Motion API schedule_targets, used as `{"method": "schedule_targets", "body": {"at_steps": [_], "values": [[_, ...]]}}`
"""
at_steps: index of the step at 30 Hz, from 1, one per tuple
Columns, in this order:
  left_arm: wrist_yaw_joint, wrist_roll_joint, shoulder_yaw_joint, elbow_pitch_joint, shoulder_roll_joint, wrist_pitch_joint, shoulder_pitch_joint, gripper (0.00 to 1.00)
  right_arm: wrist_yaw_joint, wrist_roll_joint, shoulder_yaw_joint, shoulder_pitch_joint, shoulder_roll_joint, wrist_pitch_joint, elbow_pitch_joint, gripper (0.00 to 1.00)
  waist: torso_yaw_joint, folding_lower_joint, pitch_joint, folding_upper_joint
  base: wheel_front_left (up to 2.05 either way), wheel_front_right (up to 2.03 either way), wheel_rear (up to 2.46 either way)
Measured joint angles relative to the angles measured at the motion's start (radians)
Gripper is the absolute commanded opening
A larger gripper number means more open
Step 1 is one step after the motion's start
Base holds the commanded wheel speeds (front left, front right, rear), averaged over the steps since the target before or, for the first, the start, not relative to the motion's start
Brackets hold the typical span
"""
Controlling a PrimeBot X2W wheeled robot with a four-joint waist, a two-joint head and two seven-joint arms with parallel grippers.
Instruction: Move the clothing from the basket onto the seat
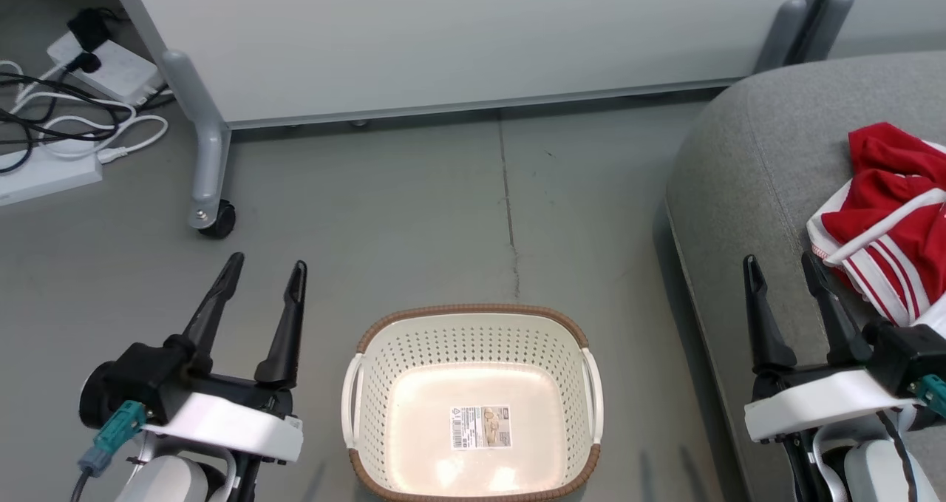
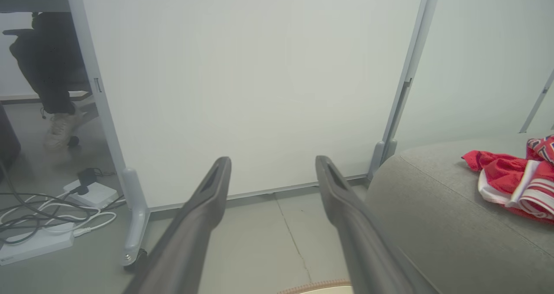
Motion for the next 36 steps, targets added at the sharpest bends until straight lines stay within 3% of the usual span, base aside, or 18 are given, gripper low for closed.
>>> {"method": "schedule_targets", "body": {"at_steps": [7,15,36], "values": [[0.018,-0.003,0.135,0.007,-0.042,0.0,0.079,1.0,0.0,0.002,0.003,0.057,-0.001,0.011,-0.007,1.0,0.035,0.0,-0.065,0.0,0.0,0.0,0.0],[0.013,0.025,0.211,0.001,-0.085,0.0,0.169,1.0,0.0,-0.003,-0.007,0.116,-0.001,0.029,-0.022,1.0,0.044,0.0,-0.116,0.0,0.0,0.0,0.0],[-0.016,0.132,0.24,0.046,-0.101,0.0,0.27,1.0,0.0,-0.03,-0.028,0.225,-0.001,0.089,-0.126,1.0,0.029,0.0,-0.171,0.0,0.0,0.0,0.0]]}}
